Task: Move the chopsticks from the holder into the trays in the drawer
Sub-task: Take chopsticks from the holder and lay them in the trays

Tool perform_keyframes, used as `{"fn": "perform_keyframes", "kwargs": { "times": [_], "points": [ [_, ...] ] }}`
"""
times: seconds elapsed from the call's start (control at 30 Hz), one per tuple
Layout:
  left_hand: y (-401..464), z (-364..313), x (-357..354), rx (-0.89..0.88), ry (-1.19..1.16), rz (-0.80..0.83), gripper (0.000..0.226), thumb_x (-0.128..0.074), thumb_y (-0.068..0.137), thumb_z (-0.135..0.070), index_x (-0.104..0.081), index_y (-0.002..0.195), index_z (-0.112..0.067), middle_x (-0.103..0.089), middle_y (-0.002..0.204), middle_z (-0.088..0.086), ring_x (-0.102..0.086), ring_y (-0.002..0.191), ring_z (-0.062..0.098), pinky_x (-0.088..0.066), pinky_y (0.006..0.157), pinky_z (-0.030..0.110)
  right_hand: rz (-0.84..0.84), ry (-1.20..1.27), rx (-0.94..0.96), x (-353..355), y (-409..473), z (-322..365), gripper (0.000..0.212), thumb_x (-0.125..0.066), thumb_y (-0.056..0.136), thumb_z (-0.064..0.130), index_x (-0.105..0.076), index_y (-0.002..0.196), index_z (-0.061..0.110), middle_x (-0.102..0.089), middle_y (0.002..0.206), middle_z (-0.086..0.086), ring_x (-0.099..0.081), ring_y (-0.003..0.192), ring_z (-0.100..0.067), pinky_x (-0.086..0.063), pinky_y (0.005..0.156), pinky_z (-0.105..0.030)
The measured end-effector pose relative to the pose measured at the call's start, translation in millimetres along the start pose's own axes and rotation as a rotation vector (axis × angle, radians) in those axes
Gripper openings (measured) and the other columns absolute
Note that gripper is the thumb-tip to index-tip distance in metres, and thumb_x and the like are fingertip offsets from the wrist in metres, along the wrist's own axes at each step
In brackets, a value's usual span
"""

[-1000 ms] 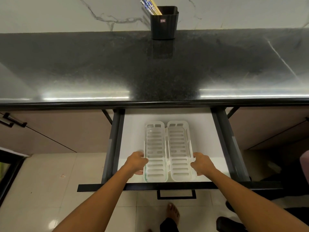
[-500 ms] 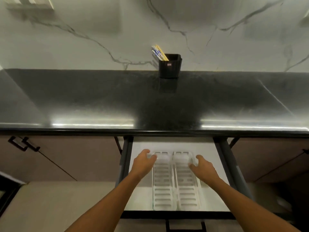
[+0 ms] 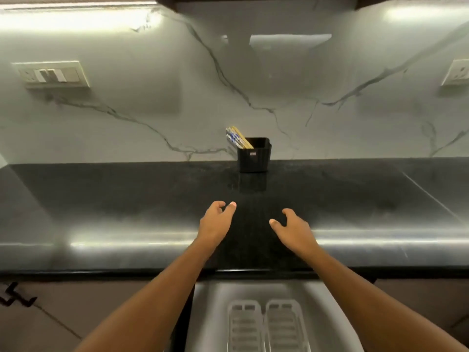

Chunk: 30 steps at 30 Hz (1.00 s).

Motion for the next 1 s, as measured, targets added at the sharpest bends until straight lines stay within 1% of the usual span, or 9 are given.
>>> {"fn": "perform_keyframes", "kwargs": {
  "times": [0.1,0.23,0.37,0.47,0.57,0.63,0.73,0.8,1.0],
  "points": [
    [45.5,-27.2,-5.7,-0.025,-0.035,-0.011,0.051,-0.048,0.092,-0.051,-0.051,0.130,-0.018,-0.056,0.130,0.002,-0.052,0.119,0.021,-0.042,0.103,0.039,-0.003,0.054,0.033,17.2,48.5,14.9,0.064,-0.050,0.095,0.041,-0.027,0.147,0.013,-0.040,0.148,-0.013,-0.040,0.134,-0.030,-0.037,0.104,-0.039],
    [114.6,-60.3,-22.5,-0.063,-0.081,-0.019,0.046,-0.045,0.095,-0.048,-0.050,0.130,-0.018,-0.055,0.124,0.000,-0.050,0.110,0.015,-0.040,0.093,0.033,-0.031,0.156,0.072,37.1,127.8,29.0,0.065,-0.054,0.093,0.041,-0.027,0.147,0.016,-0.038,0.149,-0.012,-0.042,0.133,-0.029,-0.038,0.105,-0.040],
    [155.3,-68.7,-37.4,-0.047,-0.143,-0.017,0.047,-0.044,0.096,-0.044,-0.046,0.134,-0.017,-0.051,0.128,0.000,-0.047,0.115,0.016,-0.039,0.100,0.037,-0.051,0.213,0.066,44.8,172.0,33.1,0.067,-0.056,0.092,0.040,-0.027,0.147,0.017,-0.038,0.149,-0.012,-0.041,0.134,-0.029,-0.038,0.105,-0.041],
    [199.1,-68.7,-56.2,-0.050,-0.206,-0.024,0.036,-0.040,0.099,-0.040,-0.047,0.127,-0.020,-0.049,0.124,-0.002,-0.045,0.110,0.013,-0.036,0.096,0.033,-0.060,0.248,0.070,42.2,219.8,27.8,0.069,-0.057,0.091,0.040,-0.026,0.148,0.017,-0.037,0.150,-0.012,-0.040,0.135,-0.030,-0.038,0.105,-0.042],
    [236.9,-66.9,-70.4,-0.031,-0.272,-0.023,0.042,-0.035,0.101,-0.036,-0.044,0.135,-0.014,-0.045,0.119,-0.002,-0.041,0.110,0.012,-0.033,0.098,0.034,-0.056,0.297,0.054,35.4,260.4,22.3,0.068,-0.057,0.091,0.039,-0.026,0.148,0.018,-0.036,0.151,-0.011,-0.039,0.135,-0.030,-0.038,0.105,-0.043],
    [259.4,-62.2,-76.6,-0.011,-0.286,-0.039,0.044,-0.033,0.101,-0.033,-0.041,0.138,-0.012,-0.046,0.129,0.005,-0.042,0.115,0.017,-0.032,0.102,0.035,-0.060,0.335,0.047,29.8,285.5,16.9,0.068,-0.057,0.091,0.039,-0.026,0.148,0.018,-0.035,0.151,-0.011,-0.038,0.136,-0.030,-0.038,0.105,-0.043],
    [289.6,-54.2,-82.8,0.024,-0.303,-0.037,0.047,-0.030,0.101,-0.033,-0.035,0.144,-0.013,-0.036,0.150,0.011,-0.035,0.135,0.024,-0.027,0.111,0.041,-0.049,0.418,0.013,20.0,320.1,9.2,0.067,-0.056,0.092,0.035,-0.024,0.148,0.018,-0.034,0.151,-0.011,-0.037,0.136,-0.030,-0.037,0.105,-0.043],
    [307.4,-49.5,-86.6,0.036,-0.308,-0.027,0.050,-0.029,0.101,-0.036,-0.030,0.147,-0.014,-0.030,0.154,0.013,-0.028,0.141,0.027,-0.023,0.114,0.044,-0.041,0.451,-0.004,12.7,341.7,4.8,0.067,-0.055,0.092,0.031,-0.022,0.149,0.018,-0.033,0.151,-0.011,-0.036,0.136,-0.031,-0.036,0.106,-0.045],
    [341.7,-53.4,-101.2,-0.024,-0.302,0.061,0.053,-0.025,0.101,-0.040,-0.025,0.149,-0.016,-0.021,0.159,0.010,-0.019,0.145,0.028,-0.016,0.118,0.047,0.005,0.469,0.013,-1.5,385.0,7.7,0.064,-0.049,0.095,0.011,-0.017,0.150,0.016,-0.029,0.153,-0.012,-0.033,0.137,-0.031,-0.034,0.108,-0.045]
  ]
}}
Point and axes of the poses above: each hand's wrist, its own y-axis towards the middle knuckle, its own x-axis out of the back of the hand, z = x × y, the point moved 9 cm from there along y, towards the middle knuckle
